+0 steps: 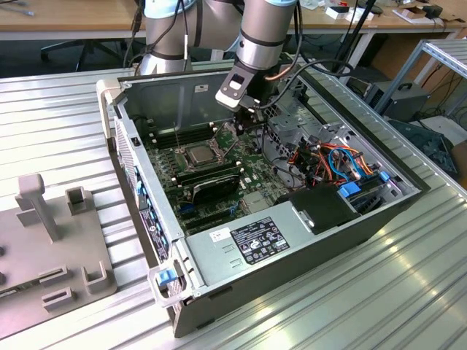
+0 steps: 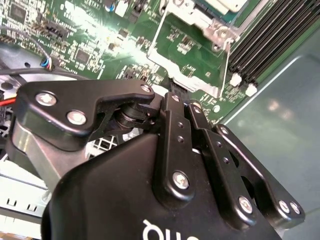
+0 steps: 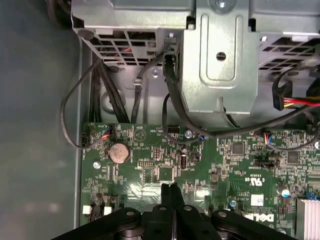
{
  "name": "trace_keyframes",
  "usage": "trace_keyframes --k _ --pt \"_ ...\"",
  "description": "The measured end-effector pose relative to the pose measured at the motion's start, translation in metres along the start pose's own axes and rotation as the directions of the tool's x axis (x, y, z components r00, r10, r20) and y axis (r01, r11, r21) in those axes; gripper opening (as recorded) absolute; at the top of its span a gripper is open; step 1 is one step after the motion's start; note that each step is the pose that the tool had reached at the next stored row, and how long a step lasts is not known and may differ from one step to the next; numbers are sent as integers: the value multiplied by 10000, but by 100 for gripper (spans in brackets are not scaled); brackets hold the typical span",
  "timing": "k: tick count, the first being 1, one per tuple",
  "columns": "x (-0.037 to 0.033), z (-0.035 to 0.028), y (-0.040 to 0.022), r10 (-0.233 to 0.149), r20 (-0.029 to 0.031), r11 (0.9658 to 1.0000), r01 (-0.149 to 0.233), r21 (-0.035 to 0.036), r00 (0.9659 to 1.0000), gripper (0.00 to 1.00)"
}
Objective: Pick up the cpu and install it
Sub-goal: 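Close the cpu cover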
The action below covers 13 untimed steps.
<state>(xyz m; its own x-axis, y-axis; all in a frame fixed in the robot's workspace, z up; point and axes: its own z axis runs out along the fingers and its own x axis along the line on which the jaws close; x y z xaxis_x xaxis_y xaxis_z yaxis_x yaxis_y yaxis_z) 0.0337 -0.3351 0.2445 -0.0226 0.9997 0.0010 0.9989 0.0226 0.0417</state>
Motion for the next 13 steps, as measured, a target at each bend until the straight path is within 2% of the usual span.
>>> trace_keyframes --k 7,13 --pt "4 -7 -178 -1 0 10000 1 -10 10000 11" --pt "9 -16 -397 -2 1 10000 2 -34 10000 11"
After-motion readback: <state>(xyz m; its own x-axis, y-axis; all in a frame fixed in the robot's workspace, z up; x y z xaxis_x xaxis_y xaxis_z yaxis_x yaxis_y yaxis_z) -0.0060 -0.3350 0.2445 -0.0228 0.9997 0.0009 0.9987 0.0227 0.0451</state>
